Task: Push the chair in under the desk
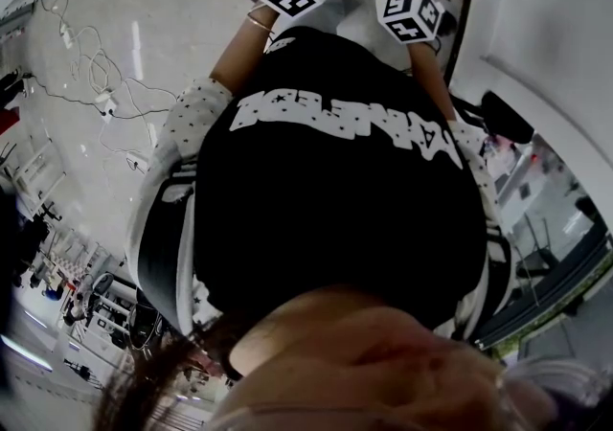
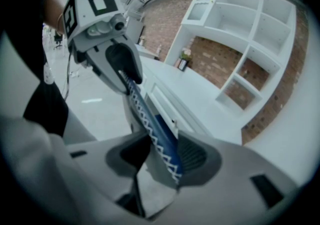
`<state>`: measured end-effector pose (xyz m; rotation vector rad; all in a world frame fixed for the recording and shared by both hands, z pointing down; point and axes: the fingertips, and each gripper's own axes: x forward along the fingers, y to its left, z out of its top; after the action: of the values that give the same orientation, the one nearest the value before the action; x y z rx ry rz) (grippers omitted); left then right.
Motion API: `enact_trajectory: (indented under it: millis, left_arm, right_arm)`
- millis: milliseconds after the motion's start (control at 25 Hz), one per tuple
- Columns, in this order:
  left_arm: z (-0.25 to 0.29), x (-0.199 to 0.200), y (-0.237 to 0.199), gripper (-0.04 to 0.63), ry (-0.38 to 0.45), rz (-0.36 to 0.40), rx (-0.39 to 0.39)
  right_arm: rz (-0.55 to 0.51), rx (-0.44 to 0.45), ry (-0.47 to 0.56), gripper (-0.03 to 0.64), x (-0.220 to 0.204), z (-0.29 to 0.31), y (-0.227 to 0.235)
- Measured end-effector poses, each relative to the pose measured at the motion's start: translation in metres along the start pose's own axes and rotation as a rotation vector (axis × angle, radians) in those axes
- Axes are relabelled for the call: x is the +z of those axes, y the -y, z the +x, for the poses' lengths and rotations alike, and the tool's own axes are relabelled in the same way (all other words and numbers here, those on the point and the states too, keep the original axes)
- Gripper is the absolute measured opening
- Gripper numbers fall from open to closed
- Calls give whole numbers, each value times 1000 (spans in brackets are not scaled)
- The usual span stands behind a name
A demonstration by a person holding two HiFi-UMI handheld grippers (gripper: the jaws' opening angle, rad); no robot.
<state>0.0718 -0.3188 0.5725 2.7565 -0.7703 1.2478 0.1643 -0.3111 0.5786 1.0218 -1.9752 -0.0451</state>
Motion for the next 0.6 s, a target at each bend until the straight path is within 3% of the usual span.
enact_trajectory:
  millis: [600]
  left_arm:
    - [8, 5, -10, 195, 1, 1, 8]
  right_arm:
    - [-3, 10, -7, 173, 2, 8, 11]
